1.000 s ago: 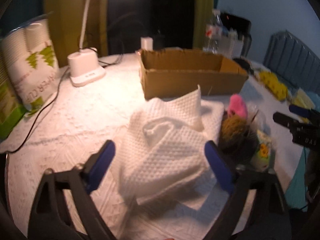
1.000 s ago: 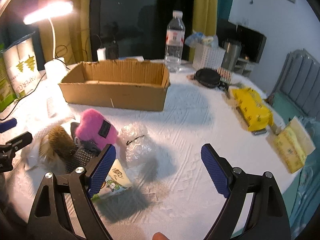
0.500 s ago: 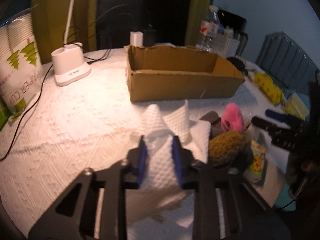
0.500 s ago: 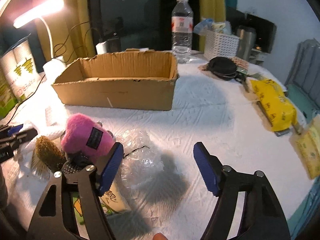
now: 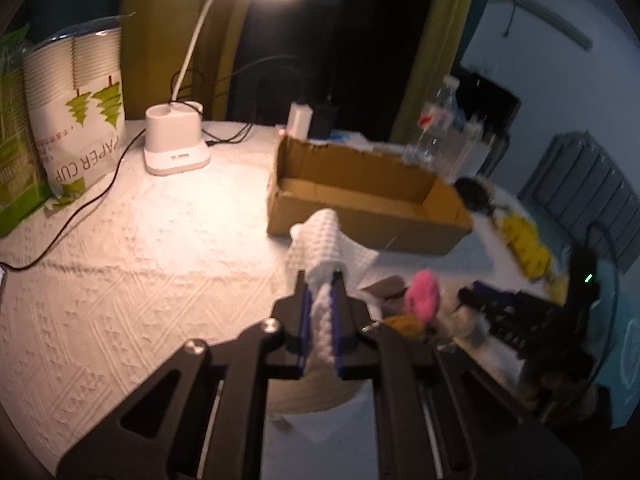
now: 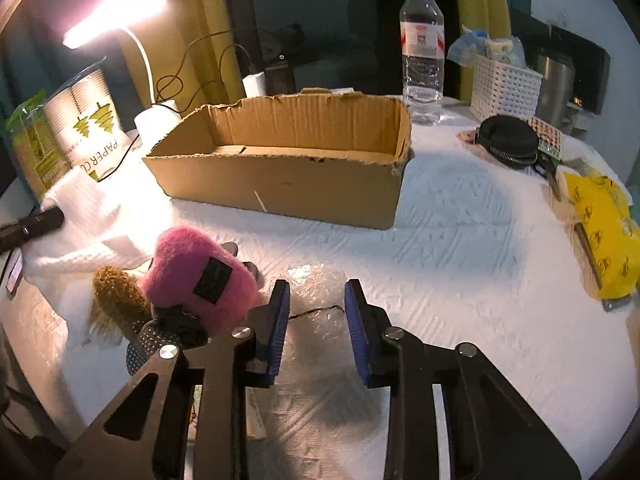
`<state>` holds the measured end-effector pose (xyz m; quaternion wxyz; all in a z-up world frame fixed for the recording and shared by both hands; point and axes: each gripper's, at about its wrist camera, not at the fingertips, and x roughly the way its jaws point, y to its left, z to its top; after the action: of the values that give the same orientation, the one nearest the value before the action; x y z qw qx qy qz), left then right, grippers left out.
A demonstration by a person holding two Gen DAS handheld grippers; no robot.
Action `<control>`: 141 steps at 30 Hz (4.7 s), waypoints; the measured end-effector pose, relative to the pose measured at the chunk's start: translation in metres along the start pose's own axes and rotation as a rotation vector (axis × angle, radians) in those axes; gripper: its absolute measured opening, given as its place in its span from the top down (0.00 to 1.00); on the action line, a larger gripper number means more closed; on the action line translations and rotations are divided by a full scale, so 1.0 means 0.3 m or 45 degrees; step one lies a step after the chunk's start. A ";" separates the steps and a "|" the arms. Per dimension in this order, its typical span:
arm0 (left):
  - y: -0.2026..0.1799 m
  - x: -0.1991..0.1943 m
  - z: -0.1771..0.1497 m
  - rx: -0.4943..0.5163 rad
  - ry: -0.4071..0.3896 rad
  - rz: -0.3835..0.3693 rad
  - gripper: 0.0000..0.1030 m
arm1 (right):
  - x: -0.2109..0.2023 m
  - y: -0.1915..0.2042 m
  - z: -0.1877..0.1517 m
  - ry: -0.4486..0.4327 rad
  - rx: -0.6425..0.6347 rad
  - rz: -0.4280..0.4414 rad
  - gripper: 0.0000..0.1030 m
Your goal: Organize soft objects
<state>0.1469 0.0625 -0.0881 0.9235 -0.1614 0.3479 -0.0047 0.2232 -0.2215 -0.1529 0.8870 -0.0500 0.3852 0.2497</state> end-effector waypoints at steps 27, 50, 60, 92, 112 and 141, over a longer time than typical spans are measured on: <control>0.313 0.012 -0.020 -0.265 0.070 -0.142 0.89 | -0.109 0.109 0.017 -0.098 0.022 0.038 0.62; 0.460 -0.058 -0.042 -0.220 0.041 -0.017 0.89 | 0.144 0.632 -0.023 0.135 -0.334 0.390 0.63; 0.381 -0.035 -0.024 -0.103 0.050 -0.071 0.91 | 0.121 0.586 -0.027 0.113 -0.283 0.369 0.63; 0.260 0.127 -0.174 0.275 0.210 0.032 0.84 | 0.065 0.528 -0.066 0.067 -0.243 0.333 0.63; 0.294 -0.033 -0.036 0.063 0.019 -0.173 0.92 | 0.089 0.596 -0.075 0.093 -0.376 0.213 0.66; 0.061 -0.034 0.151 0.159 -0.055 -0.232 0.92 | -0.088 0.321 0.078 -0.104 -0.121 0.259 0.66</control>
<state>0.1664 0.0946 -0.0549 0.9348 -0.1347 0.3110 -0.1067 0.1769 -0.1417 -0.1077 0.8686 -0.0423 0.3398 0.3583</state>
